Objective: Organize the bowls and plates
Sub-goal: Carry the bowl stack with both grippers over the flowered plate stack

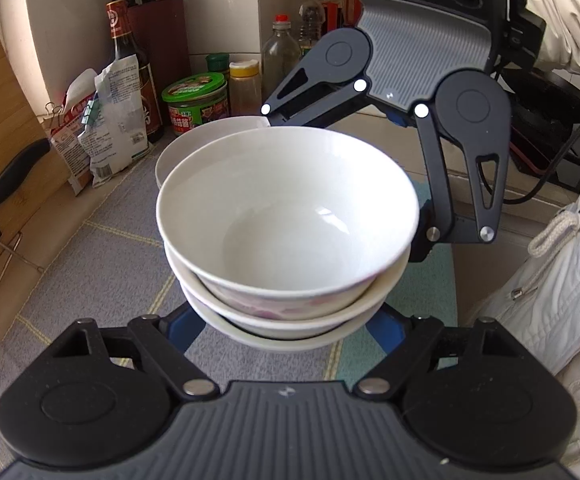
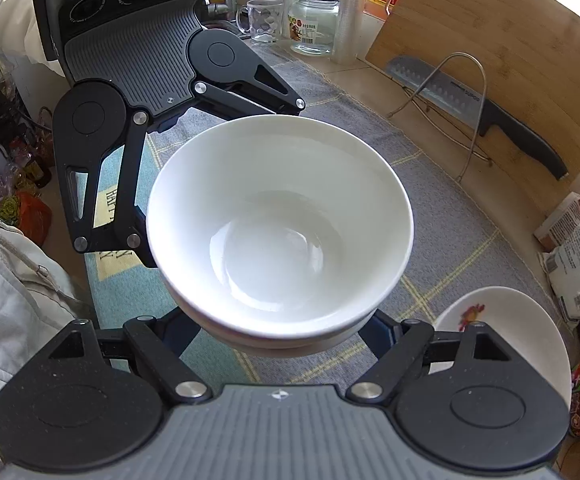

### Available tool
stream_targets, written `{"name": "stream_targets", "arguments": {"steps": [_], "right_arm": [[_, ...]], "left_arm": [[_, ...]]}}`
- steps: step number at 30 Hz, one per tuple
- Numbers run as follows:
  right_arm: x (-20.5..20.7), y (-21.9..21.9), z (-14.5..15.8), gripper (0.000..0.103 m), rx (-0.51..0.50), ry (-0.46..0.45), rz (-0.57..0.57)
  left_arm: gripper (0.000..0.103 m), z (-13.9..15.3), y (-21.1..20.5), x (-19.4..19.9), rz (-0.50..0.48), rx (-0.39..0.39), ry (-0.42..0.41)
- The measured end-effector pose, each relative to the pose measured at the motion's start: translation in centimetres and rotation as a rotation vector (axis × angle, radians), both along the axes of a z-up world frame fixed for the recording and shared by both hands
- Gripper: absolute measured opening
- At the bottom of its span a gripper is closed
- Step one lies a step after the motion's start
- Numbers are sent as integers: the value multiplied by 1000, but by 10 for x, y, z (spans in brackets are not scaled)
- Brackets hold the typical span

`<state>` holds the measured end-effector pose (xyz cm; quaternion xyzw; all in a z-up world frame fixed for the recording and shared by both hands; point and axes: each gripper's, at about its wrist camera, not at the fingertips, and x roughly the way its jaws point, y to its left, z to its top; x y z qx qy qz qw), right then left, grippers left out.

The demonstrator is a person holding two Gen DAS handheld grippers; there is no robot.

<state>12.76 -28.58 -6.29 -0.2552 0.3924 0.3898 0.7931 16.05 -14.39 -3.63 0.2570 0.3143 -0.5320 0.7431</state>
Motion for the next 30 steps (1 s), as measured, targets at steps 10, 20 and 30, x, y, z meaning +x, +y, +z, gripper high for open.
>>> {"name": "stream_targets", "arguments": {"steps": [10, 20, 30], "right_arm": [[7, -55, 12, 88, 5, -27, -30], [24, -102, 24, 88, -4, -71, -74], [53, -136, 1, 88, -39, -62, -124]], "left_arm": [[86, 10, -55, 18, -24, 4, -32], [86, 10, -91, 52, -62, -12, -76], [86, -15, -125, 92, -97, 2, -66]]}}
